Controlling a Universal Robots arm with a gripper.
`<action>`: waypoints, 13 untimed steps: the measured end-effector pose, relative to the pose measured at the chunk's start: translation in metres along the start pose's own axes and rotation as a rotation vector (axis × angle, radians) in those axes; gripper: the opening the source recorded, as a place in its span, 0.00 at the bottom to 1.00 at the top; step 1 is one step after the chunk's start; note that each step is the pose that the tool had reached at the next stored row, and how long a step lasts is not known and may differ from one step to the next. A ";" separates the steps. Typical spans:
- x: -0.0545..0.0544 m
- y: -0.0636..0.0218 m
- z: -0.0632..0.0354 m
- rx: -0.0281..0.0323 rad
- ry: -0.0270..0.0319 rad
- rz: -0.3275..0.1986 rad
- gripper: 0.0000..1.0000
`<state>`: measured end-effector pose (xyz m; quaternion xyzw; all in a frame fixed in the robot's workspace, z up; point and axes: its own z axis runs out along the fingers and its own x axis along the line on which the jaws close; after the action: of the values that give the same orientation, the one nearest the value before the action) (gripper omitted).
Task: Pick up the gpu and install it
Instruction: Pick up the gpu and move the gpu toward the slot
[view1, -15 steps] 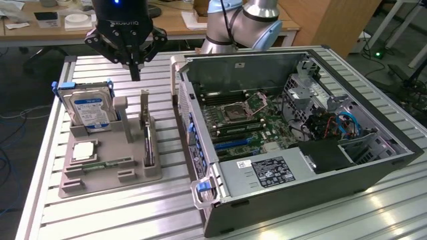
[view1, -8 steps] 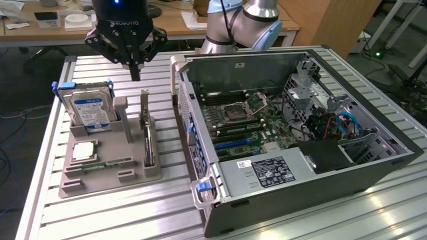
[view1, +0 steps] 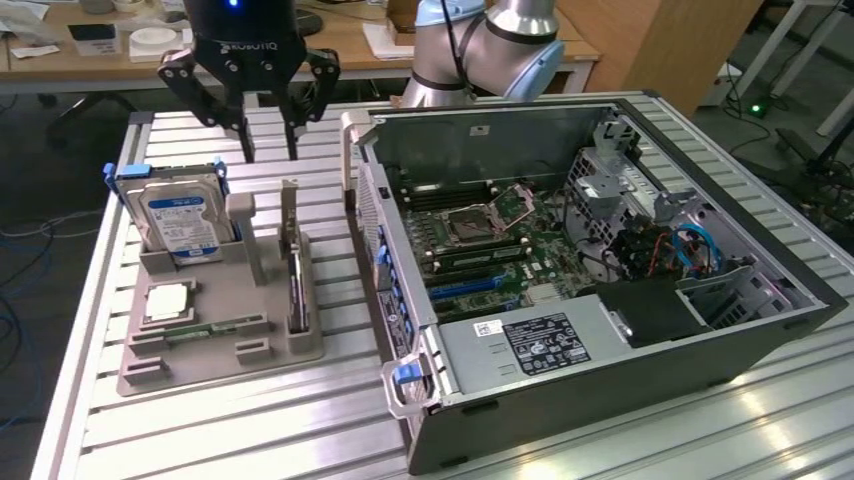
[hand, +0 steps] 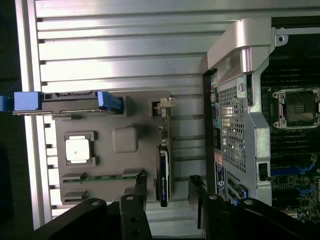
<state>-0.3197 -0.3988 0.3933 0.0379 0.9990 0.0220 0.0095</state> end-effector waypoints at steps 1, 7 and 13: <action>0.000 0.0000 0.0000 0.0000 0.0000 0.000 0.47; 0.000 -0.0003 0.0016 -0.0006 0.0018 -0.038 0.53; 0.000 -0.0068 0.0085 -0.0012 0.0033 -0.064 0.53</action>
<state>-0.3200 -0.4052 0.3844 0.0060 0.9997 0.0223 0.0086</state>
